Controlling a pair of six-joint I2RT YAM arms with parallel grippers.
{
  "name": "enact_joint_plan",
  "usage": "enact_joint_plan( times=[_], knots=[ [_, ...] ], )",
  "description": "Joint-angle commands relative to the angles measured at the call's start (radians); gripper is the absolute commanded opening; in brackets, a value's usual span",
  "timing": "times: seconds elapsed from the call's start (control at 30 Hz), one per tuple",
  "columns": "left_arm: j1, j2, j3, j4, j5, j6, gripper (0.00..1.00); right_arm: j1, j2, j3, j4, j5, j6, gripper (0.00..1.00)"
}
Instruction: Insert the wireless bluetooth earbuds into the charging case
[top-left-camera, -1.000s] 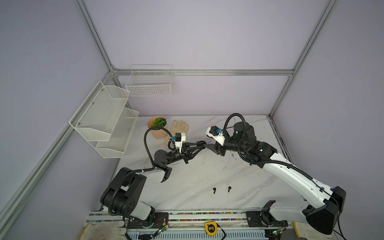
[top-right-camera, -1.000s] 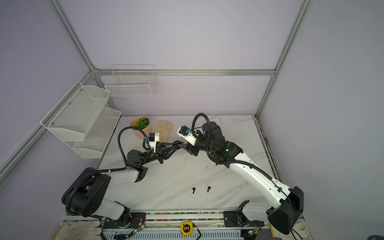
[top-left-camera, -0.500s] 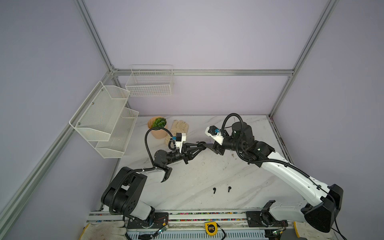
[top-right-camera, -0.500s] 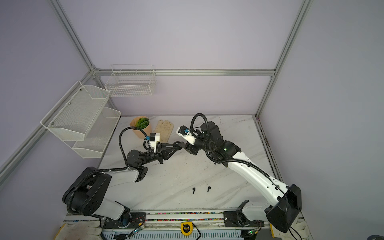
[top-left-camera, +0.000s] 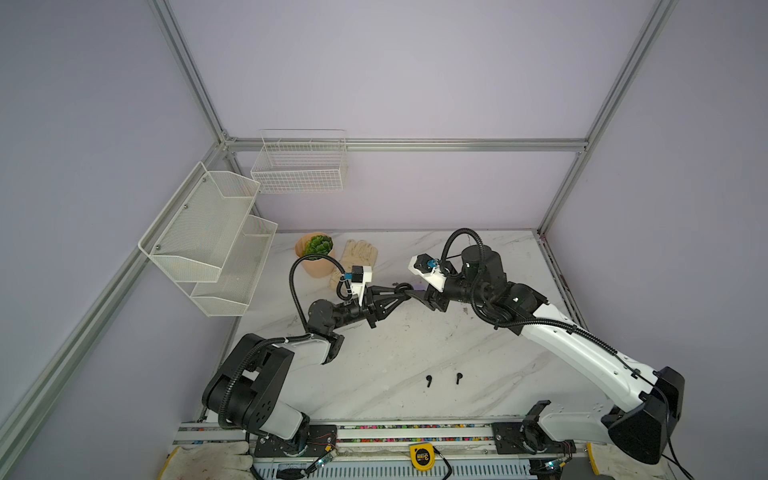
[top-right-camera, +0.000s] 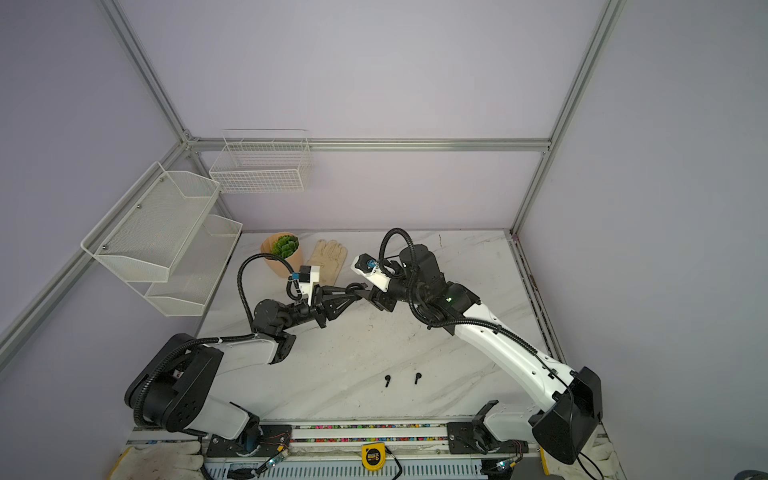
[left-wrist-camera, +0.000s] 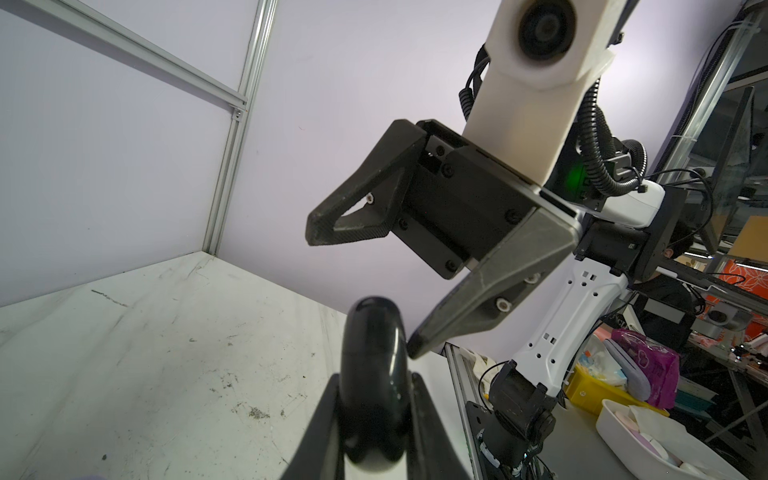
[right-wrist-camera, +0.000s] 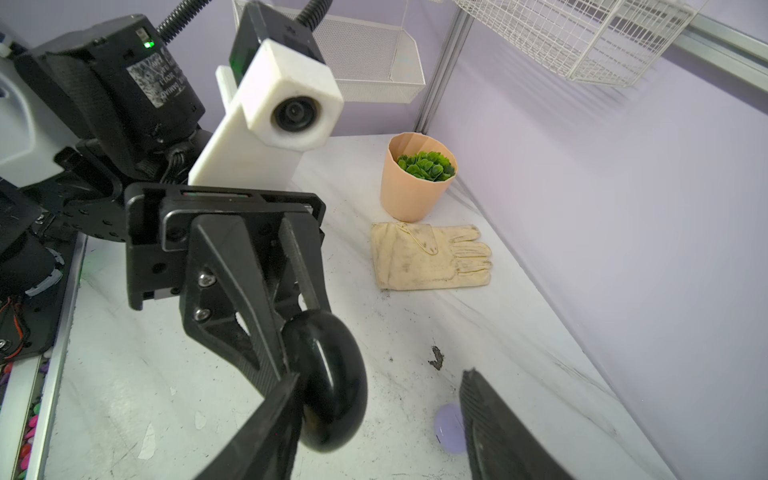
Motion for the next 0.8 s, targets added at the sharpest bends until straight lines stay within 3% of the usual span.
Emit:
enact_joint_plan(
  times=[0.0,0.63,0.77],
  knots=[
    [-0.001,-0.011,0.036,0.083,0.02,-0.008,0.0,0.004,0.002,0.003,0.016,0.064,-0.023,0.63],
    [-0.002,-0.001,0.037,0.082,0.026,-0.021,0.0,0.004,0.01,0.029,0.024,0.144,0.001,0.62],
    [-0.002,-0.002,0.037,0.084,0.02,-0.022,0.0,0.004,0.012,0.127,-0.091,0.175,0.15,0.6]
  ],
)
